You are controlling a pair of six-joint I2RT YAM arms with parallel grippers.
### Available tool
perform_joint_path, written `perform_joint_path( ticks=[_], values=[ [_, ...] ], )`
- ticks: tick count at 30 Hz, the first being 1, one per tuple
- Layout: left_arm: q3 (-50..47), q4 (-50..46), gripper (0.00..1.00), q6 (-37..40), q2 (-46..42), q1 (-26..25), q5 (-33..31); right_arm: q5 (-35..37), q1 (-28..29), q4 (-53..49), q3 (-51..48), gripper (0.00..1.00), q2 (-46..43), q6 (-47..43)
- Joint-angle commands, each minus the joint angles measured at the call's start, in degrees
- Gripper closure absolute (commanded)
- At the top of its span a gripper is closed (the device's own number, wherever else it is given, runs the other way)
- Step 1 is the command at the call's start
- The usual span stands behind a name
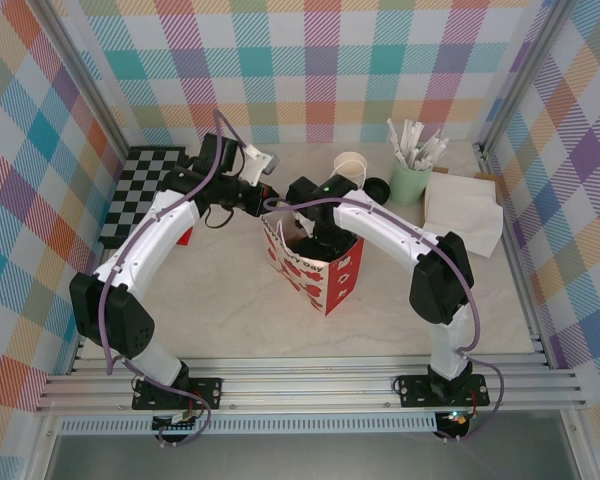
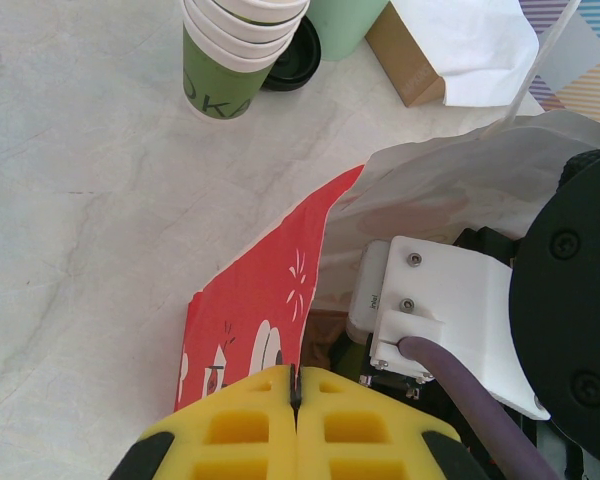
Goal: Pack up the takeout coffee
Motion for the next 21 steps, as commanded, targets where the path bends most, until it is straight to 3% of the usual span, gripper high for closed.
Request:
perform_joint_path(
  ticks=[1,21],
  values=[
    [0.7,-2.5,1.00,1.2,0.6,-0.5,0.6,0.1,0.1,-1.0,1.3,0.00,-2.3,-0.5],
    [0.7,-2.6,1.00,1.3,0.6,-0.5,0.5,0.1,0.1,-0.8,1.6,0.00,-3.1,-0.1]
  ],
)
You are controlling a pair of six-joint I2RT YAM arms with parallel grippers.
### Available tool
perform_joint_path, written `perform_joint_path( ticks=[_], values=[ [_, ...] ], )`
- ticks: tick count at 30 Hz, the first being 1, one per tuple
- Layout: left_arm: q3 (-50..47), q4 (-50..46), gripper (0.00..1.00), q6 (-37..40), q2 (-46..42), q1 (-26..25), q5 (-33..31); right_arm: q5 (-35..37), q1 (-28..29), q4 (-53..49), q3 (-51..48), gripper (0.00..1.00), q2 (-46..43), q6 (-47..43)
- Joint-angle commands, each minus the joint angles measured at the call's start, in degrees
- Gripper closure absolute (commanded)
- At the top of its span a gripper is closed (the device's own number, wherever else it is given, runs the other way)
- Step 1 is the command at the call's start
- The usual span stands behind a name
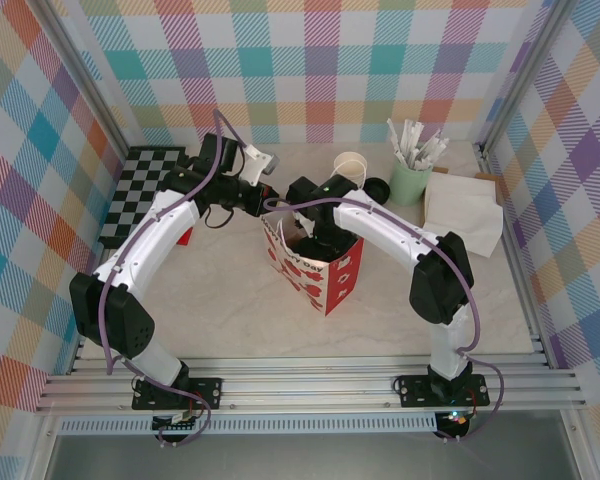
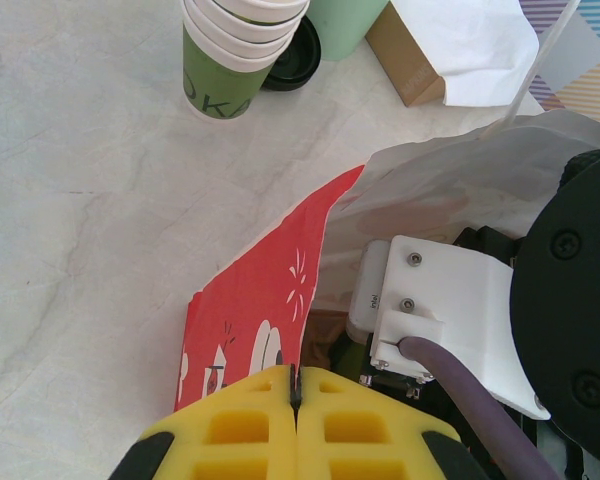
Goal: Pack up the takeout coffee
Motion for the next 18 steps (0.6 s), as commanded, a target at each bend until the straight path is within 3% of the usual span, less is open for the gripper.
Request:
perform_joint_path(
  ticks=[1,18],
  values=[
    [0.7,-2.5,1.00,1.3,0.5,-0.5,0.5,0.0,0.1,-0.6,1.7,0.00,-3.3,0.1],
    [1.0,-3.1,1.00,1.1,0.2,-0.6,0.5,0.4,0.3,-0.4,3.1,0.00,-5.1,0.2]
  ],
)
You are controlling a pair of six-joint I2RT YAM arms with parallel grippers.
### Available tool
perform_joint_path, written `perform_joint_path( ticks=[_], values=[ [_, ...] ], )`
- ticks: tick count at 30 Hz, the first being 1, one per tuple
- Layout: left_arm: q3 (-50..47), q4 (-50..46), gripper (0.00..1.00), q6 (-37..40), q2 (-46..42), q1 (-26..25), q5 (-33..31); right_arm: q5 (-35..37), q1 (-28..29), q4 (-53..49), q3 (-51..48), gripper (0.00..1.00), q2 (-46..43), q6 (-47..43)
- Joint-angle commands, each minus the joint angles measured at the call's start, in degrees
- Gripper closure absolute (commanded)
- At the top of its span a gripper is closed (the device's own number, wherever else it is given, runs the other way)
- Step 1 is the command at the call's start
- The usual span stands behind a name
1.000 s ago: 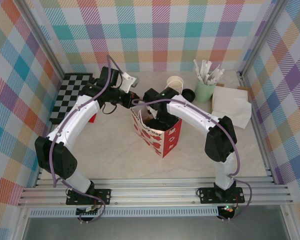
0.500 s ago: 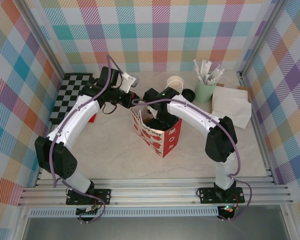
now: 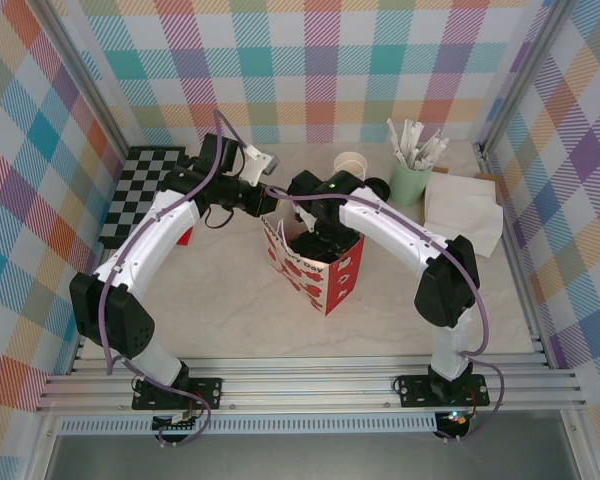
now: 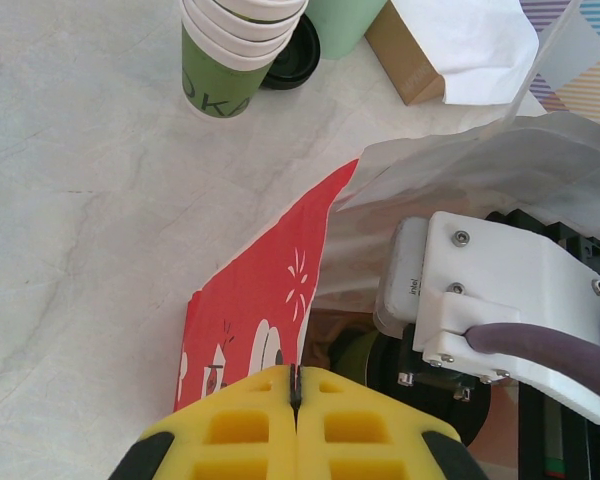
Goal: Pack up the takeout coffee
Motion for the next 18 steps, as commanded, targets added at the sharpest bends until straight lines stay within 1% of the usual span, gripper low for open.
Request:
perform_joint_path(
  ticks=[1,7,15,18],
  values=[
    [1.0,-2.9,1.00,1.1,0.2,-0.5,0.5,0.4,0.2,-0.4,1.7,0.00,-3.1,0.0],
    [0.9,-3.0,1.00,1.1,0.3,-0.5,0.6,2.3,0.5,4.2,0.5,0.00,-7.3,0.4],
    [1.0,-2.7,1.00,1.0,0.5,-0.5,0.6,3.7,0.7,15.9,-2.7,0.00,-14.2,-0.9],
    [0.9,-2.8,1.00,0.9,0.6,-0.5,0.5,3.0,0.7,20.1,-4.1,0.00,-17.0,-2.0]
  ],
)
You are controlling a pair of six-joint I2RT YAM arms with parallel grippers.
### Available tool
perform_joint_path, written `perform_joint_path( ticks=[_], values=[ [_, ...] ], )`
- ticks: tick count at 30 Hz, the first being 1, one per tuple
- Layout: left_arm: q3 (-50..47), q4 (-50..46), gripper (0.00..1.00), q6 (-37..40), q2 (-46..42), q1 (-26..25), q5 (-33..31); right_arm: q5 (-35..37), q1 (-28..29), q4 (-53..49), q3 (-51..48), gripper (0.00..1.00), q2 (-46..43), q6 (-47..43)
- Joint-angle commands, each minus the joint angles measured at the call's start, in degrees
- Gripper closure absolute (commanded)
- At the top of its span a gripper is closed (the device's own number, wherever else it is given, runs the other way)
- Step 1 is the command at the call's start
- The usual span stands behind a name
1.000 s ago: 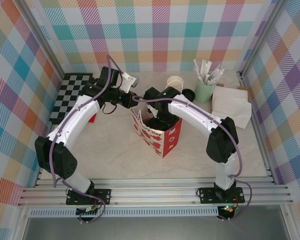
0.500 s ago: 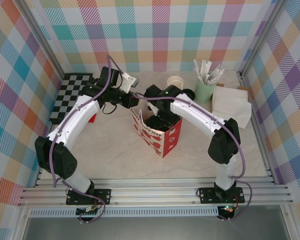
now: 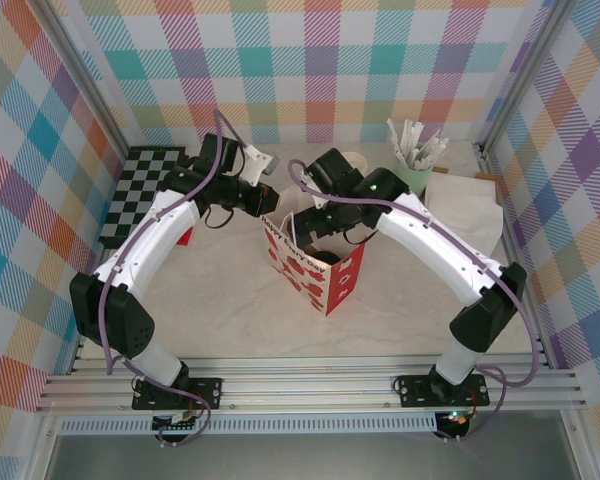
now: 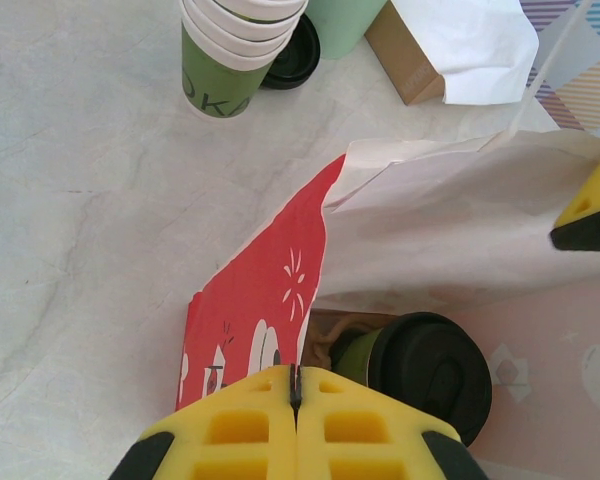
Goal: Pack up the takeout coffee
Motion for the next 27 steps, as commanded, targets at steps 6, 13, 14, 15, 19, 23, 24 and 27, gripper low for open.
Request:
perform_joint_path(
  ticks=[6,13,14,15,19,23,24,27],
  values=[
    [1.0,-2.6,1.00,0.6,0.9,-0.5,0.6,0.3,0.3,15.5,-6.1,0.00,-9.1,-2.6],
    [1.2,-1.9,1.00,-1.5,0.7,-0.5,-0.2,0.0,0.3,26.9,-10.6,0.00,-17.1,2.0],
    [1.2,-1.8,1.00,-1.9,0.8,-0.4,-0.2,0.1,0.2,27.6,-11.2,0.00,-18.4,3.0],
    [1.2,-1.9,1.00,-2.2,0.8,-0.5,-0.1,0.2,0.2,28.1,-12.1,0.00,-19.6,3.5],
    [0.2,-1.1,1.00,-2.8,0.2,-0.5,-0.2,3.0,0.1,26.6,-16.3,0.00,-22.5,3.3],
    [0.0,-1.0,1.00,-3.1,-0.1,-0.5,-0.3,3.4,-0.2,25.0,-19.4,0.00,-22.2,4.2],
    [0.2,-1.2,1.00,-3.2,-0.1,-0.5,-0.6,3.1,-0.3,24.9,-19.7,0.00,-22.2,4.4],
    [-0.1,-1.3,1.00,-3.6,-0.6,-0.5,-1.6,3.4,-0.4,24.6,-19.7,0.00,-23.1,4.8]
  ],
)
